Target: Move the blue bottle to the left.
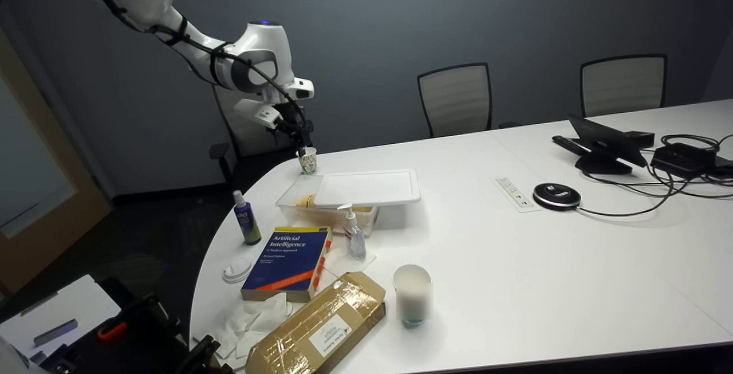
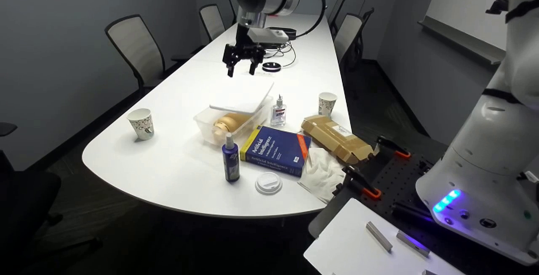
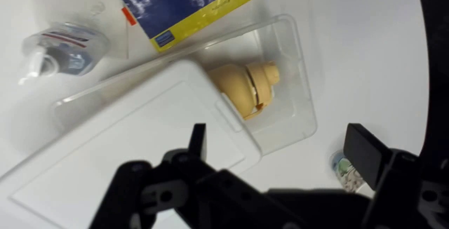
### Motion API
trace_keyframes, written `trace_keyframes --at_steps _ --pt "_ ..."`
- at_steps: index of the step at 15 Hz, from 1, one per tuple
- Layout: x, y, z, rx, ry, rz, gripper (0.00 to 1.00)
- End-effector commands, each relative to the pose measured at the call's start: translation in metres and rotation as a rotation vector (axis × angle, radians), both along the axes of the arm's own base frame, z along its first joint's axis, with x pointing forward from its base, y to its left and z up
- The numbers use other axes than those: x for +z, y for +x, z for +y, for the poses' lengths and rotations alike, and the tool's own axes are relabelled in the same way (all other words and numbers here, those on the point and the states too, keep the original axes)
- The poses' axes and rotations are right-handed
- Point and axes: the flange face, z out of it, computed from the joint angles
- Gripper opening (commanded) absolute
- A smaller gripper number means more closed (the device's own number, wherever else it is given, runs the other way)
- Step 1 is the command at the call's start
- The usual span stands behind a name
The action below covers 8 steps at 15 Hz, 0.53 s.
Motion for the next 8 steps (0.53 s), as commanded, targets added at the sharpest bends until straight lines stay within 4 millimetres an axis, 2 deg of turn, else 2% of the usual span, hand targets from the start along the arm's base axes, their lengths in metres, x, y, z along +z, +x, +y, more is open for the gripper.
trace_keyframes --at_steps 1,4,8 --pt "0.031 -0.014 -0.044 -0.190 -0.032 -0.042 1.00" --pt "0.040 -0.019 -0.071 -0.291 -0.065 -0.034 1.00" --pt "0.041 -0.025 -0.085 -0.352 -0.096 -0.006 1.00"
